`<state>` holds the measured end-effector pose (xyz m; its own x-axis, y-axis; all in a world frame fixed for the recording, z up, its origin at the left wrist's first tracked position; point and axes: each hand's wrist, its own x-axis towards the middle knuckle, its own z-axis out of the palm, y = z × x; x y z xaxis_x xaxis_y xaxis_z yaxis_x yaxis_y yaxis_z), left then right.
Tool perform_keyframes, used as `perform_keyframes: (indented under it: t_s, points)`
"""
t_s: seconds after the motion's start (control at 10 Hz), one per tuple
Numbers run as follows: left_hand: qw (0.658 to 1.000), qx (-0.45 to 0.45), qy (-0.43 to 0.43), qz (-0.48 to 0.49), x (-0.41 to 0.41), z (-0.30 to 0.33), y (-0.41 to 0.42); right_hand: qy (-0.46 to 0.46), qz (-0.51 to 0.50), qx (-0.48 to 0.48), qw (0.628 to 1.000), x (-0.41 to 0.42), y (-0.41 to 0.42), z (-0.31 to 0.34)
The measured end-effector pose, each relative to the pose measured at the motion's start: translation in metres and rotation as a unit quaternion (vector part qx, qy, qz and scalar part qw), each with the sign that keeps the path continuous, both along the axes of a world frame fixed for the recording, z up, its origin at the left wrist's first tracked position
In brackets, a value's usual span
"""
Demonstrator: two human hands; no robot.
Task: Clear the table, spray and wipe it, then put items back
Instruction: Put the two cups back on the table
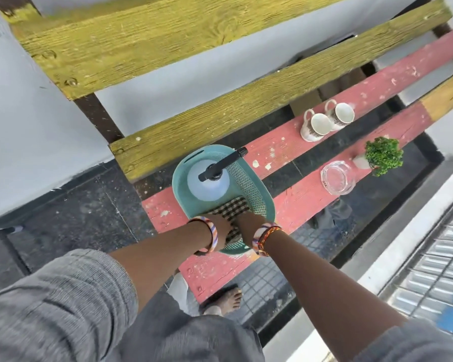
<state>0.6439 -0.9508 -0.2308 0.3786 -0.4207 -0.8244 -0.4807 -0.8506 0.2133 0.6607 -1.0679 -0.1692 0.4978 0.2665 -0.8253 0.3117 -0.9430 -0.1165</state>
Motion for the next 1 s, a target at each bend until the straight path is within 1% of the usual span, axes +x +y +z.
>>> perform_keyframes:
  t_s: [0.1, 0.2, 0.3, 0.4, 0.5, 0.6, 0.7, 0.8, 0.9, 1.0]
  points:
    - [0.998, -0.016, 0.015, 0.058, 0.002, 0.031, -0.002, 0.002, -0.008, 0.028, 1.0, -0.001, 0.001, 0.006]
    - [0.988, -0.069, -0.02, 0.139, 0.005, 0.065, -0.012, -0.02, -0.043, 0.079, 0.996, 0.001, -0.006, 0.026]
    - [0.978, -0.086, -0.081, 0.171, 0.005, 0.092, -0.03, -0.056, -0.085, 0.144, 0.984, -0.004, -0.031, 0.054]
    - [0.981, -0.064, -0.092, 0.158, 0.002, 0.103, -0.061, -0.073, -0.146, 0.194, 0.967, -0.013, -0.072, 0.074]
    - [0.981, -0.057, -0.11, 0.151, 0.003, 0.095, -0.098, -0.099, -0.216, 0.201, 0.95, -0.025, -0.127, 0.088]
    - [0.975, -0.122, -0.125, 0.135, 0.002, 0.134, -0.147, -0.1, -0.241, 0.189, 0.947, -0.034, -0.176, 0.097]
    - [0.978, -0.132, -0.118, 0.109, -0.001, 0.151, -0.189, -0.109, -0.267, 0.177, 0.941, -0.04, -0.222, 0.103]
    - [0.977, -0.08, -0.104, 0.166, 0.095, -0.128, -0.206, -0.127, -0.281, 0.164, 0.937, -0.04, -0.255, 0.111]
    - [0.962, -0.168, -0.091, 0.195, 0.133, -0.086, -0.213, -0.138, -0.293, 0.153, 0.934, -0.03, -0.276, 0.114]
    - [0.973, -0.144, -0.154, 0.094, 0.068, 0.163, -0.228, -0.144, -0.294, 0.146, 0.934, -0.009, -0.291, 0.112]
